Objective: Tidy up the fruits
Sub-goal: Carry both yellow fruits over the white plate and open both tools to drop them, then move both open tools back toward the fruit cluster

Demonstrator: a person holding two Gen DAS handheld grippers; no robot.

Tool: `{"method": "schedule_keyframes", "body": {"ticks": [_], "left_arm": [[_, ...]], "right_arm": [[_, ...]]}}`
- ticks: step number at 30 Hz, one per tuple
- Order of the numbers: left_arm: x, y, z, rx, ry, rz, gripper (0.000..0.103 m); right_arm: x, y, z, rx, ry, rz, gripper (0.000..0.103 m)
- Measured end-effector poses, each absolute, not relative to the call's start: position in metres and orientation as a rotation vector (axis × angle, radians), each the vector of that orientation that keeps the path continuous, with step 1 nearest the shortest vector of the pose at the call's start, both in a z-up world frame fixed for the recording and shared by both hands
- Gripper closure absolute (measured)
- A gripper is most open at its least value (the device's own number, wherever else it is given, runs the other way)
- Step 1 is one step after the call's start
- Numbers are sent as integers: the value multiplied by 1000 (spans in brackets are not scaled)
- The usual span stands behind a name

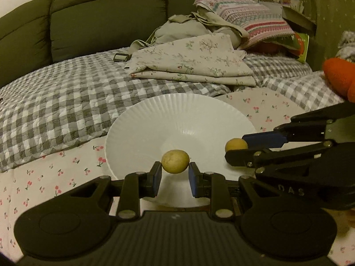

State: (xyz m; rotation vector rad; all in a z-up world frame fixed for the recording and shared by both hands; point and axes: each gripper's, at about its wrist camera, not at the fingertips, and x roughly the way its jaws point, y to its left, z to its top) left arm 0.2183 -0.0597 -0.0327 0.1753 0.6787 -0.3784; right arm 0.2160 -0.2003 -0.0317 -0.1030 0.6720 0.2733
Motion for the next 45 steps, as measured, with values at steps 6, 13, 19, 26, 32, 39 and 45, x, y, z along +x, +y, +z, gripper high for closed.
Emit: {"method": "schedule_keyframes", "body": {"ticks": [6, 13, 19, 26, 32, 39, 45], "left_arm": [[223, -56, -40, 162, 693, -363, 78], [221, -45, -34, 118, 708, -340, 58], [209, -34, -24, 92, 725, -308, 58], [186, -22, -7, 63, 723, -297, 56], [161, -16, 2, 34, 736, -304, 56], [132, -14, 7, 10, 768, -315, 50], [107, -11, 0, 10, 808, -330, 45]], "right_arm": [[221, -198, -41, -112, 679, 281, 79], [220, -202, -37, -79, 672, 275, 60], [218, -214, -24, -15, 667, 246, 57], [209, -224, -6, 52, 670, 232, 57], [188, -229, 9, 104, 712, 222, 54], [156, -232, 30, 167, 715, 243, 46], [129, -234, 31, 179, 742, 258, 45]]}}
